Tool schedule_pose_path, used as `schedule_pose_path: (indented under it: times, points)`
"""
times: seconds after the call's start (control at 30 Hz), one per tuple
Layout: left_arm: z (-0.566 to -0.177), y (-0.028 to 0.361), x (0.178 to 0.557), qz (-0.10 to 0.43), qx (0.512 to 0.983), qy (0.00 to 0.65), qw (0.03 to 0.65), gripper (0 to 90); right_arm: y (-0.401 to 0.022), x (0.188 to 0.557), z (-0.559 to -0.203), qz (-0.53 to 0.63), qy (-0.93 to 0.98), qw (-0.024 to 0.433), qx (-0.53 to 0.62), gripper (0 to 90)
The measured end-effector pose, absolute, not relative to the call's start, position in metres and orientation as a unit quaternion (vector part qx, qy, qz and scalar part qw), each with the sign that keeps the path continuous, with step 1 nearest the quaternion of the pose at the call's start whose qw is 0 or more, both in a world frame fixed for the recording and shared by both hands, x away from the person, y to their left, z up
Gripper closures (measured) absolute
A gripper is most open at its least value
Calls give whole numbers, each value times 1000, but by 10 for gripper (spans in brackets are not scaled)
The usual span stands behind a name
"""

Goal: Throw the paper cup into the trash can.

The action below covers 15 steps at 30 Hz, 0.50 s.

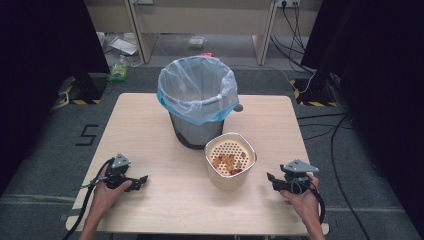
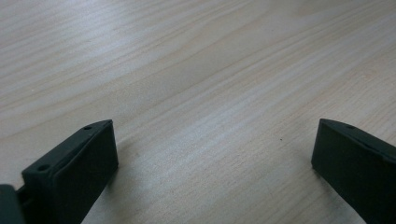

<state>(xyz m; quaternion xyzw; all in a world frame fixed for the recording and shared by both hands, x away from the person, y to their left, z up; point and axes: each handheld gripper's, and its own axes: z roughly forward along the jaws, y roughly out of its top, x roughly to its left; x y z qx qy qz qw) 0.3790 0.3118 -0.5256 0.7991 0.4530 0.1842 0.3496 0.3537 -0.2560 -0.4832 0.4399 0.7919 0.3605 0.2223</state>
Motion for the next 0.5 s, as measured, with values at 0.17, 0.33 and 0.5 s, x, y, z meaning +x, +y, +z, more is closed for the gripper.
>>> schedule_pose_path:
  times: [0.17, 0.33, 0.5]
  points:
    - [-526, 312, 379, 184, 799, 453, 350, 0, -252, 351, -501, 330, 811, 200, 439, 365]
    - [-526, 312, 379, 184, 799, 453, 350, 0, -250, 352, -510, 334, 811, 186, 444, 337]
    - [-526, 312, 379, 184, 799, 454, 350, 0, -251, 352, -511, 340, 810, 188, 440, 315]
